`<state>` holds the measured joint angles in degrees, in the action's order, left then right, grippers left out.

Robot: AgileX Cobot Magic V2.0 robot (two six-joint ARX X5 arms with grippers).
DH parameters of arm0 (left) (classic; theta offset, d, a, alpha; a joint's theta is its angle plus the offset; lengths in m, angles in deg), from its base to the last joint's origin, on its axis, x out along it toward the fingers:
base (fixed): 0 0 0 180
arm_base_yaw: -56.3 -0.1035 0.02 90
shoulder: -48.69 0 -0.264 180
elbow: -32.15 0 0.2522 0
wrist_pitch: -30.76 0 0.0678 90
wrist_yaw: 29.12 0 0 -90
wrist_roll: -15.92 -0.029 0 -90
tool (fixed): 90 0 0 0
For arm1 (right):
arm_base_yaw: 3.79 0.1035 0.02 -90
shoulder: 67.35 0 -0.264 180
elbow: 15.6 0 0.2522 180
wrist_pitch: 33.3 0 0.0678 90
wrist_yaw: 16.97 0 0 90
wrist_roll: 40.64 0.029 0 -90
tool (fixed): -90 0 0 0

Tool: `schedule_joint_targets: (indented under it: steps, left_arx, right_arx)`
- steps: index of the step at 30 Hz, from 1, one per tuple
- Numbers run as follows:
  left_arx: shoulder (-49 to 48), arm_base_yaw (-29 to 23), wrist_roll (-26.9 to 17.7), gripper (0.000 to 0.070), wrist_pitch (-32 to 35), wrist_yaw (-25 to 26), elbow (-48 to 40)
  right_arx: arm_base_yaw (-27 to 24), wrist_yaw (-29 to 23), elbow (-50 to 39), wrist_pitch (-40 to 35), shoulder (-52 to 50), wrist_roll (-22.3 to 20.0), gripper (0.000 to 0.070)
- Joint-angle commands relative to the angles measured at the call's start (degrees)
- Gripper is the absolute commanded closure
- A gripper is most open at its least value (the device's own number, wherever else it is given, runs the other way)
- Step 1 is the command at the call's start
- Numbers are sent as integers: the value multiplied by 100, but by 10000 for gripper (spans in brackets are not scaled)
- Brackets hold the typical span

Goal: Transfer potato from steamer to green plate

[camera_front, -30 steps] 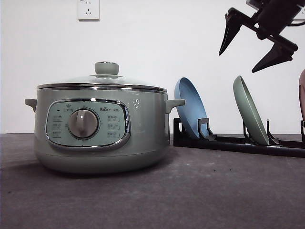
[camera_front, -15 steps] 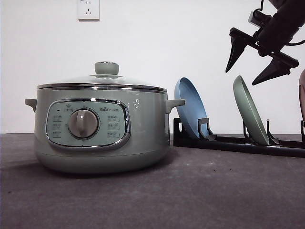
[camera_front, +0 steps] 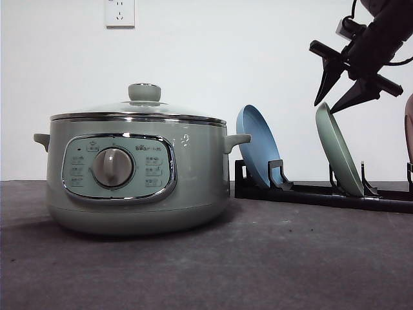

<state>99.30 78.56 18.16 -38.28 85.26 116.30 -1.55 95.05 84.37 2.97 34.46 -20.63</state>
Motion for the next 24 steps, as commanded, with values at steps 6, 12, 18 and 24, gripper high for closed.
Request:
schedule_joint_targets:
  steps: [6,12,18,24]
  left_arx:
    - [48,26,-77,30,-32,33,133]
    - [48,26,-77,30,-92,33,133]
    - [48,26,-79,30,-182,33,133]
    - [48,26,-130,30,-213,33,133]
  right_arx:
    - [15,25,131,-111,171,85,663]
    - [8,152,134,-169,161,223,700]
    - [-115,1146,345,-536,-86,728,700]
    - [-129,1458,593,-526,-815,786,700]
